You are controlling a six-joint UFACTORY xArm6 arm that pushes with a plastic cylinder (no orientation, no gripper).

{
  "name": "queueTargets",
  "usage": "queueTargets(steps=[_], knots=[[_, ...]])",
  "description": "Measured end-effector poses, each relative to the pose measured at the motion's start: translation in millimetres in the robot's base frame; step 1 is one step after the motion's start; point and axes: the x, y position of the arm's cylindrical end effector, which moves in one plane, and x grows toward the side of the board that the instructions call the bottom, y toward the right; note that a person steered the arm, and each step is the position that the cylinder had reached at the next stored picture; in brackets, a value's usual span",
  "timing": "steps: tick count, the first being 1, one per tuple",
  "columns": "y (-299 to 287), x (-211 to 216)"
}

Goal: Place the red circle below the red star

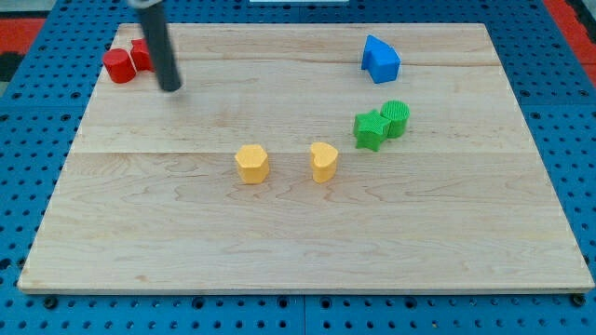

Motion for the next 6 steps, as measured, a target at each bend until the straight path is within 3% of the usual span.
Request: queueTargets(steps=[1,2,3,4,5,6], knots=[[-93,-21],[-94,-73],[-76,-44],[5,-18],[-67,-17],[-62,-49]])
